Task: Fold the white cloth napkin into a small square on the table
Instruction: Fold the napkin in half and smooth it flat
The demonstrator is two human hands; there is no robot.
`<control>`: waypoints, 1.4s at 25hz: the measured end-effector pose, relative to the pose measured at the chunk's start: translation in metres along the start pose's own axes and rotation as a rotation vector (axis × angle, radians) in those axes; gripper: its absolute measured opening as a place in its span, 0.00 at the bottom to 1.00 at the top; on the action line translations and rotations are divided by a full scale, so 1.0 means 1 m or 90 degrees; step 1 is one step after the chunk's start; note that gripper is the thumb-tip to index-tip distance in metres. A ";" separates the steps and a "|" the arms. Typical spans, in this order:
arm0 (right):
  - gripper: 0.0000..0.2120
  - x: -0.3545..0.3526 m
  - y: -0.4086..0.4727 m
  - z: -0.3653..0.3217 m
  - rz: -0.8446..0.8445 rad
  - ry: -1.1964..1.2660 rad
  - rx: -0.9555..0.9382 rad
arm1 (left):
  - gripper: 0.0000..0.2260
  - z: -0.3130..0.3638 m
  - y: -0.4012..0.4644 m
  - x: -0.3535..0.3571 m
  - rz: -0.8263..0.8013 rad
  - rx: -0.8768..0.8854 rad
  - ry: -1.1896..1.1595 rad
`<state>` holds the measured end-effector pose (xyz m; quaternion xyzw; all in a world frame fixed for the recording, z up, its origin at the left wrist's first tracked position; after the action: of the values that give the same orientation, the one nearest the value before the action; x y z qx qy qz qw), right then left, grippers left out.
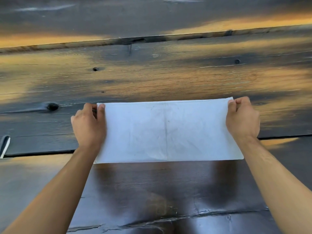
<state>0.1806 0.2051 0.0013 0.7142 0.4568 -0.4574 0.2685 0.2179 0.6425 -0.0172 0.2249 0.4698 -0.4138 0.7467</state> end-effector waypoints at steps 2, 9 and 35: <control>0.15 -0.002 -0.002 -0.003 -0.001 -0.009 0.016 | 0.16 0.002 0.003 -0.001 -0.004 0.003 0.015; 0.23 -0.002 -0.034 -0.055 0.163 -0.061 -0.073 | 0.16 -0.001 -0.009 -0.017 0.063 0.126 0.006; 0.39 0.036 -0.030 -0.009 -0.196 -0.228 -0.325 | 0.31 -0.004 -0.044 0.006 -0.173 0.275 0.277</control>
<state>0.1638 0.2403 -0.0258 0.4550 0.6045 -0.4815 0.4424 0.1804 0.6180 -0.0221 0.3964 0.5455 -0.5419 0.5016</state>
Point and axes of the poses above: each hand's wrist, its own y-axis towards the middle knuckle, its own x-axis out of the palm, z = x × y, the point moved 3 cm from there along y, towards the middle knuckle, and after that the axes turned 15 degrees about -x, right-handed, at the moved point
